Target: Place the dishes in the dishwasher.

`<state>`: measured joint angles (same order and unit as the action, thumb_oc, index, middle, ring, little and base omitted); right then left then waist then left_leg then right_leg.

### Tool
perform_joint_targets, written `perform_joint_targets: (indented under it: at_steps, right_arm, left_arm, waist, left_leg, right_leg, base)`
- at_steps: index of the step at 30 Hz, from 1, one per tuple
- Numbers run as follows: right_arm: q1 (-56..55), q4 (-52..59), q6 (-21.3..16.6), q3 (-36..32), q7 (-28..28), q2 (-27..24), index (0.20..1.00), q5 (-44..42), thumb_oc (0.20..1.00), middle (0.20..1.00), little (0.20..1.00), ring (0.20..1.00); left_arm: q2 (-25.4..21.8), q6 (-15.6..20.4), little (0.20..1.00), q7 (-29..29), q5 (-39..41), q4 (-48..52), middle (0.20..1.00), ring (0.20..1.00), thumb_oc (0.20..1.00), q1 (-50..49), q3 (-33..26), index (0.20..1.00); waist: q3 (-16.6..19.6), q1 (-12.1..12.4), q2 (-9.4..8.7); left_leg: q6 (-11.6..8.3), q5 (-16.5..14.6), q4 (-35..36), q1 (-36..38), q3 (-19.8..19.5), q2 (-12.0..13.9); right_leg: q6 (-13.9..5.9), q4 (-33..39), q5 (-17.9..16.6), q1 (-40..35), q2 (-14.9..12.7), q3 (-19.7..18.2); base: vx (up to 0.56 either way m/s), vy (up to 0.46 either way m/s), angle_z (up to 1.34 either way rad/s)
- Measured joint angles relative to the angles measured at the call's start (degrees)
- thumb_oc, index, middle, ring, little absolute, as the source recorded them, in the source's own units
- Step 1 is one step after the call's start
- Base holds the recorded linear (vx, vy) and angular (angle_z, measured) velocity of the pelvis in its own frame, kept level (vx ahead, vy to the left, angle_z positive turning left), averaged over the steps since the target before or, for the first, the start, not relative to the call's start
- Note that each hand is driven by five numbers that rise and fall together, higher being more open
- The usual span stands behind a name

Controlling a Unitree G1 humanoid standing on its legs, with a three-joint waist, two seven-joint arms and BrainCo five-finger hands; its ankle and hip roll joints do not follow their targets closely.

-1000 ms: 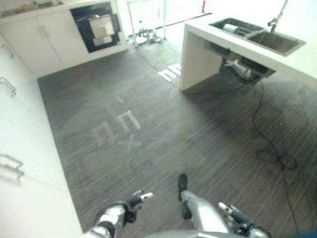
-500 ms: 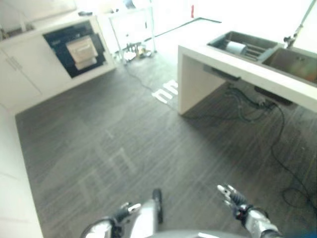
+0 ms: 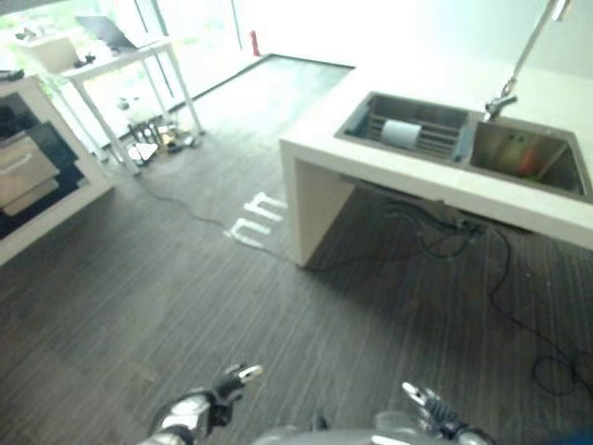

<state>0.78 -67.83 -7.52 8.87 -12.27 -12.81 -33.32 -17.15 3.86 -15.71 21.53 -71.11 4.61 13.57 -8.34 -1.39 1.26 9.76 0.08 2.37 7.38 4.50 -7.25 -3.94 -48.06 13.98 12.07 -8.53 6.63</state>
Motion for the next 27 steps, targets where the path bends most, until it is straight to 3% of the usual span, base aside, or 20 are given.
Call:
perform_joint_targets:
  at_steps: [1,3,4,6,7,9,11,12,13,14,15,16,17,18,19,20,21,23,25,27]
  right_arm:
    - [0.4,0.4,-0.5,1.1,0.2,-0.5,1.0,0.9,1.0,1.0,1.0,1.0]
    - [1.0,0.0,-0.5,1.8,0.4,-0.5,1.0,1.3,1.0,1.0,1.0,1.0]
    - [1.3,-0.7,-0.5,1.7,0.4,-0.5,1.0,1.2,1.0,1.0,1.0,1.0]
    - [1.4,-2.5,-0.4,0.2,0.2,-0.4,1.0,1.2,1.0,1.0,1.0,1.0]
    - [1.3,-3.2,0.0,-0.6,0.2,-0.2,1.0,1.2,1.0,1.0,1.0,1.0]
    - [1.0,-4.7,2.2,-0.6,-0.1,0.9,1.0,1.2,1.0,1.0,1.0,1.0]
    - [0.9,-6.4,3.8,-0.6,-0.2,0.8,1.0,0.8,1.0,1.0,1.0,1.0]
    - [1.1,-6.4,4.5,-0.5,-0.1,0.7,1.0,0.8,1.0,1.0,1.0,1.0]
    - [1.6,-5.9,4.6,-0.3,0.1,0.6,1.0,1.0,1.0,1.0,1.0,1.0]
    - [1.9,-5.2,4.6,-0.2,0.0,-0.4,1.0,1.8,1.0,1.0,1.0,1.0]
    - [1.7,-4.1,5.1,-0.4,0.1,-1.0,1.0,1.9,1.0,1.0,1.0,1.0]
    - [2.1,-3.7,5.6,-0.3,0.0,-0.5,1.0,1.9,1.0,1.0,1.0,1.0]
    - [2.1,-3.9,5.9,-0.4,-0.3,-0.4,1.0,1.9,1.0,1.0,1.0,1.0]
    - [3.0,-5.9,6.2,-0.8,0.0,-0.3,1.0,1.9,1.0,1.0,1.0,1.0]
    - [4.1,-7.7,7.1,-0.4,0.0,-0.4,1.0,2.2,1.0,1.0,1.0,1.0]
    - [4.2,-8.1,7.0,-0.3,0.0,-1.0,1.0,2.4,1.0,1.0,1.0,1.0]
    - [4.3,-8.2,7.0,-0.3,0.1,-1.6,1.0,2.4,1.0,1.0,1.0,1.0]
    - [4.8,-9.5,7.1,-0.5,0.4,-2.0,1.0,2.3,1.0,1.0,1.0,1.0]
    - [4.2,-10.4,7.1,-0.8,0.3,-2.2,1.0,1.8,1.0,1.0,1.0,1.0]
    - [3.6,-10.1,6.6,-0.7,0.2,-2.3,1.0,1.6,1.0,1.0,1.0,1.0]
  left_arm:
    - [0.3,-0.6,1.0,-0.1,0.0,0.2,1.0,1.0,1.0,-0.9,0.0,1.0]
    - [0.9,-1.2,1.0,0.0,0.1,0.3,1.0,1.0,1.0,-0.4,0.0,1.0]
    - [1.4,-1.6,1.0,0.1,0.1,-0.2,1.0,1.0,1.0,0.1,0.0,1.0]
    - [2.5,-1.6,1.0,0.7,0.1,-2.4,1.0,1.0,1.0,0.8,-1.2,1.0]
    - [3.3,-2.4,1.0,1.0,0.3,-3.8,1.0,1.0,1.0,0.1,-2.4,1.0]
    - [4.0,-3.3,1.0,1.6,0.3,-3.7,1.0,1.0,1.0,-2.2,-2.5,1.0]
    - [4.2,-4.5,1.0,2.9,1.5,-4.2,1.0,1.0,1.0,-2.8,-3.0,1.0]
    - [4.0,-5.3,1.0,3.4,2.2,-4.3,1.0,1.0,1.0,-3.2,-3.6,1.0]
    - [3.8,-6.3,1.0,3.4,2.3,-4.7,1.0,1.0,1.0,-3.9,-5.6,1.0]
    - [4.5,-7.3,1.0,3.5,2.4,-5.5,1.0,1.0,1.0,-4.6,-7.4,1.0]
    - [5.6,-7.2,1.0,3.9,2.6,-5.4,1.0,1.0,1.0,-5.2,-7.5,1.0]
    - [5.7,-7.0,1.0,3.8,2.9,-5.7,1.0,1.0,1.0,-5.2,-8.0,1.0]
    - [6.0,-7.0,1.0,3.6,4.4,-5.6,1.0,1.0,1.0,-5.0,-9.3,1.0]
    - [5.7,-6.6,1.0,3.6,5.6,-4.8,1.0,1.0,1.0,-4.9,-9.5,1.0]
    - [5.3,-7.0,1.0,3.5,6.8,-5.0,1.0,1.0,1.0,-5.8,-9.1,1.0]
    - [5.1,-7.4,1.0,3.6,6.9,-5.0,1.0,1.0,1.0,-7.3,-9.0,1.0]
    - [5.0,-7.8,1.0,3.6,7.1,-4.8,1.0,1.0,1.0,-7.6,-9.0,1.0]
    - [5.0,-7.8,1.0,3.8,7.1,-5.6,1.0,1.0,1.0,-7.0,-9.7,1.0]
    - [5.2,-7.8,1.0,3.8,7.3,-5.8,1.0,1.0,1.0,-5.8,-10.6,1.0]
    - [4.9,-8.1,1.0,3.8,7.3,-6.1,1.0,1.0,1.0,-4.8,-11.2,1.0]
  waist:
    - [0.1,-0.2,0.07]
    - [-0.1,0.2,-0.59]
    - [-0.4,0.0,-1.21]
    - [-0.7,-0.5,-2.4]
    - [-0.8,-0.8,-2.74]
    - [-0.8,-1.7,-2.81]
    - [0.2,-1.6,-2.11]
    - [0.7,-1.2,-2.34]
    - [1.0,-1.1,-2.05]
    - [1.5,-1.2,-1.49]
    - [2.2,-0.9,-0.12]
    - [2.1,-0.2,-0.44]
    - [1.7,0.4,-0.5]
    - [0.9,1.8,-1.05]
    - [-0.3,2.3,-1.78]
    - [-0.3,1.6,-1.11]
    - [-0.3,0.8,-0.87]
    - [-1.2,0.5,-0.6]
    - [-2.3,0.6,-1.38]
    - [-2.5,0.2,-2.28]
  left_leg:
    - [-2.37,-1.3,0.5,0.9,0.2,0.1]
    - [-3.12,-1.9,0.5,0.9,0.1,0.1]
    - [-3.38,-2.2,0.5,0.9,0.2,0.0]
    - [-5.76,-4.4,0.3,2.2,0.0,-0.4]
    - [-5.96,-5.7,0.5,4.4,-0.6,-0.7]
    - [-6.14,-9.2,0.4,9.1,-1.4,0.3]
    - [-8.1,-11.9,-1.4,11.1,-3.0,3.4]
    - [-8.11,-11.9,-3.0,11.0,-2.2,4.2]
    - [-9.36,-11.1,-6.3,10.2,-2.1,5.1]
    - [-12.18,-9.4,-16.0,7.5,-2.1,5.4]
    - [-13.97,-6.6,-28.9,1.4,-2.0,6.5]
    - [-15.39,-1.1,-40.0,-4.1,-1.4,7.0]
    - [-15.22,6.1,-51.6,-12.3,-0.1,8.0]
    - [-11.69,1.0,-54.7,-18.2,-0.8,7.2]
    - [-10.63,-2.8,-43.5,-19.5,-0.7,6.0]
    - [-10.84,-3.1,-30.0,-19.4,-1.1,6.4]
    - [-12.17,-1.3,-14.7,-18.9,-2.0,6.8]
    - [-14.14,3.1,1.6,-17.9,-6.5,8.4]
    - [-13.99,5.4,2.9,-17.1,-6.7,8.8]
    - [-12.89,6.2,-0.5,-15.8,0.2,9.1]
  right_leg:
    - [0.33,9.3,-0.3,2.5,0.9,2.7]
    - [1.39,24.8,-3.0,4.5,3.4,3.4]
    - [1.38,33.7,-6.5,5.2,4.2,3.5]
    - [-2.38,44.6,-14.5,5.3,3.4,3.5]
    - [-2.76,48.2,-17.7,4.7,2.8,2.9]
    - [-2.13,42.3,-19.2,4.1,3.1,1.5]
    - [1.69,32.7,-16.3,2.0,5.3,3.3]
    - [4.86,34.6,-15.8,-0.2,6.6,3.7]
    - [6.87,35.4,-15.7,-2.4,7.1,3.7]
    - [8.16,38.5,-14.7,-7.0,7.2,3.5]
    - [8.92,41.6,-13.8,-10.3,8.3,3.5]
    - [10.0,43.8,-13.0,-12.3,8.4,3.3]
    - [10.51,46.2,-12.5,-14.0,9.0,3.5]
    - [10.73,47.3,-12.3,-15.1,9.1,2.8]
    - [9.16,48.9,-13.2,-17.9,9.0,2.3]
    - [9.19,50.1,-12.4,-20.2,10.1,1.9]
    - [8.99,51.4,-12.0,-21.8,11.1,1.4]
    - [8.64,53.0,-11.7,-23.6,12.4,-0.1]
    - [7.87,53.0,-11.2,-25.2,11.7,-0.7]
    - [6.09,53.0,-9.9,-26.9,10.0,0.1]
  base:
    - [0.19,-0.176,-0.38]
    - [0.23,-0.24,0.0]
    - [0.34,-0.3,0.21]
    - [0.39,-0.322,0.19]
    - [0.4,-0.368,-0.02]
    - [0.4,-0.461,0.11]
    - [0.29,-0.345,0.49]
    - [0.22,-0.26,0.29]
    - [0.23,-0.343,0.07]
    - [0.22,-0.379,0.06]
    - [0.28,-0.352,0.07]
    - [0.23,-0.16,0.16]
    - [0.23,-0.005,-0.06]
    - [0.17,0.076,-0.29]
    - [0.23,0.127,-0.53]
    - [0.26,0.158,-0.53]
    - [0.3,0.194,-0.34]
    - [0.2,0.176,-0.24]
    - [0.12,0.162,-0.39]
    - [0.16,0.178,-0.43]
